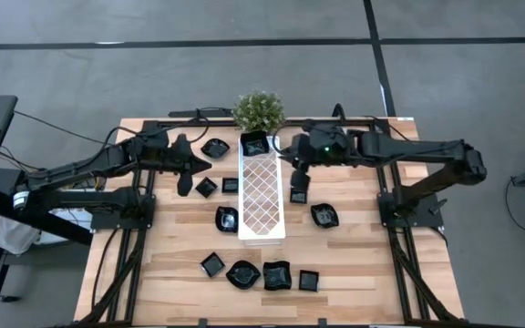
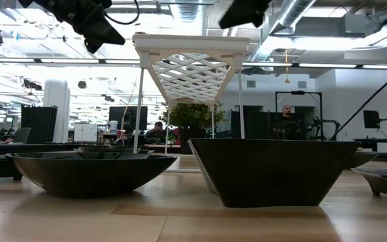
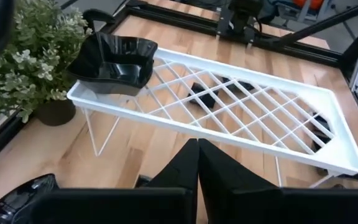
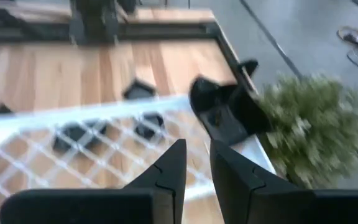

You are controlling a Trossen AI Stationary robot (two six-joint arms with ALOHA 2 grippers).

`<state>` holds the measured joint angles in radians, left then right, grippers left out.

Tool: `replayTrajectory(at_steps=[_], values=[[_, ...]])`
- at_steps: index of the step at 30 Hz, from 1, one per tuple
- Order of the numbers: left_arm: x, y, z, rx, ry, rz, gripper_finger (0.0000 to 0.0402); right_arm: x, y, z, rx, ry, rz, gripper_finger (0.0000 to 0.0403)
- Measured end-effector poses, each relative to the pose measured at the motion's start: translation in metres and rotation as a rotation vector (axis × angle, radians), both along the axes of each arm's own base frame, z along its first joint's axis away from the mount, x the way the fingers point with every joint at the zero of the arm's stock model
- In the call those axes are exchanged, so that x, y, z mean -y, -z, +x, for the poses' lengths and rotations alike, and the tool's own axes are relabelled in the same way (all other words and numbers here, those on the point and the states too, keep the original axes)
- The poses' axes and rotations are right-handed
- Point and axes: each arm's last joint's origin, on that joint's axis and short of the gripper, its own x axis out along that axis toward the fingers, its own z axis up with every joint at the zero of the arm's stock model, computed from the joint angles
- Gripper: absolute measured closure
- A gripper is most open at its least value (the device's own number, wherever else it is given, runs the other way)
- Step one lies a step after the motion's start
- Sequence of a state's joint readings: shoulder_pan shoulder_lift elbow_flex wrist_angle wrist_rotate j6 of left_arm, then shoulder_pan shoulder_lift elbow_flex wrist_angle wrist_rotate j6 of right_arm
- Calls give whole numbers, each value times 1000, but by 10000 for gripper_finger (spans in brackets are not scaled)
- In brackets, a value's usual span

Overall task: Pick & Place Mini shaped plates
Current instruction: Stack the distorted square plate on the other distorted square plate on the shelf

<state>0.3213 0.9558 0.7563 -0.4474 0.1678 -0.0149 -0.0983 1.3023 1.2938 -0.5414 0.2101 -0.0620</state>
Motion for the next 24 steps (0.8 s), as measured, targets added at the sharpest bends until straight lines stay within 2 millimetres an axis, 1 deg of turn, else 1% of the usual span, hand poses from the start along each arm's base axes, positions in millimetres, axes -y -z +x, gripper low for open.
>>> replayTrajectory(at_steps=[4, 8, 10, 14, 18, 20, 22, 24], values=[[1, 2, -1, -25, 9, -2, 395, -7, 2, -15, -88, -9, 27, 336], [6, 8, -5, -99, 71, 5, 394, -23, 3, -21, -119, -33, 73, 336], [12, 10, -5, -127, 115, 16, 395, -35, 5, -22, -142, -78, 72, 336], [25, 10, -3, -128, 190, 23, 396, -64, 12, -24, -210, -193, 58, 336], [39, 10, -1, -131, 251, 44, 393, -96, 18, -28, -268, -314, 35, 336], [45, 10, 0, -132, 266, 61, 393, -111, 20, -29, -267, -369, 26, 336], [52, 10, 1, -133, 290, 72, 395, -126, 23, -30, -275, -390, 37, 336], [58, 10, 1, -134, 301, 73, 395, -139, 27, -28, -269, -377, 66, 336]])
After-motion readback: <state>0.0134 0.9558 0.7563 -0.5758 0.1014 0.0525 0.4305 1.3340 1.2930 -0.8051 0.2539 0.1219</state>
